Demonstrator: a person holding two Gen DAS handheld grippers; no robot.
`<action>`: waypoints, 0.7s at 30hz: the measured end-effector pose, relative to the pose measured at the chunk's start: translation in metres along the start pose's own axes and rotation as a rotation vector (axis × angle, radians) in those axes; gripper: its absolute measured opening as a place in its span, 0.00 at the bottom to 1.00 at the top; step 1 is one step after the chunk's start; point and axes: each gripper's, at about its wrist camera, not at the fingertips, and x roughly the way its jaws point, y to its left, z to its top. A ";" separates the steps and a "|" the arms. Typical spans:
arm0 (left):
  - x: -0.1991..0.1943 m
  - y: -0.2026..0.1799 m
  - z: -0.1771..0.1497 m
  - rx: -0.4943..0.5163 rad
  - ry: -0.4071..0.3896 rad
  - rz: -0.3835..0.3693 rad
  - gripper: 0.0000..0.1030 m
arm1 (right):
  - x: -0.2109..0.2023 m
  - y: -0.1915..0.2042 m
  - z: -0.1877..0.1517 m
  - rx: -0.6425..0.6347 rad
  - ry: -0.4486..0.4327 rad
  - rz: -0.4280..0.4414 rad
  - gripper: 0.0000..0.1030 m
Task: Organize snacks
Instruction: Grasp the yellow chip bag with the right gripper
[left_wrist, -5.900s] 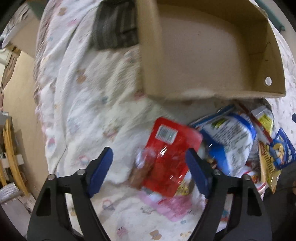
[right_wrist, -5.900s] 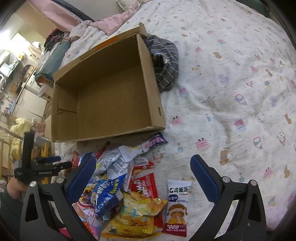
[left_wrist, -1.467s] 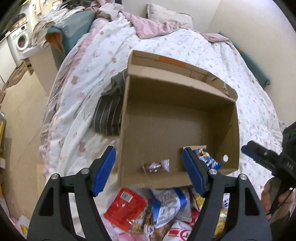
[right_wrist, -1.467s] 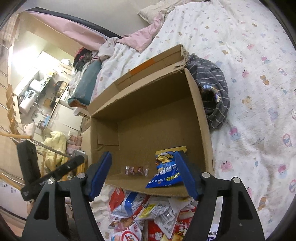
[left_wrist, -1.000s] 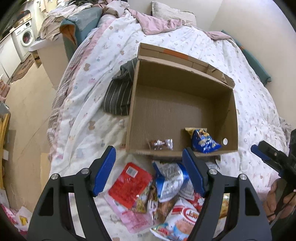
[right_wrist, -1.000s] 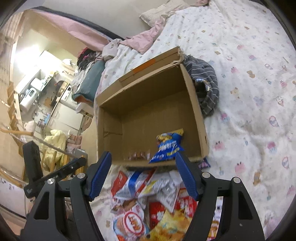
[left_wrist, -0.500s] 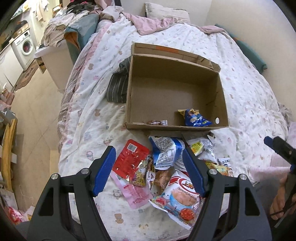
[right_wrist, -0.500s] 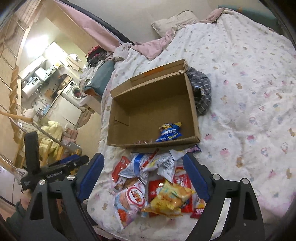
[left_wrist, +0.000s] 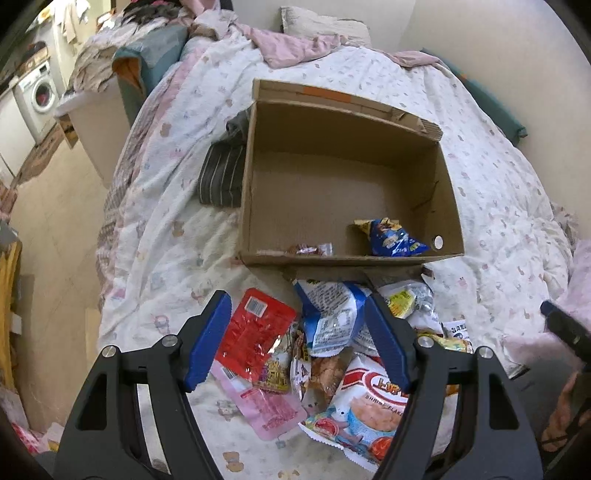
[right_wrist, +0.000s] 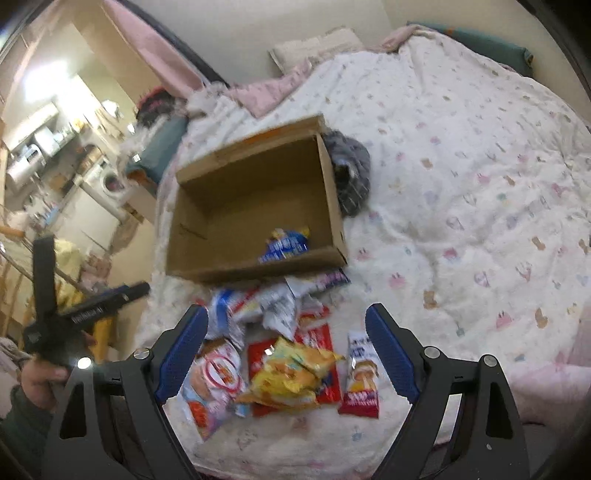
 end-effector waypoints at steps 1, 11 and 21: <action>0.001 0.003 -0.002 -0.011 0.005 0.005 0.69 | 0.006 0.000 -0.003 0.004 0.033 -0.010 0.87; -0.007 0.011 -0.031 -0.045 0.039 -0.014 0.69 | 0.041 0.001 -0.030 0.073 0.218 -0.038 0.87; -0.018 0.024 -0.039 -0.064 -0.005 -0.010 0.97 | 0.079 0.015 -0.034 0.062 0.363 -0.088 0.87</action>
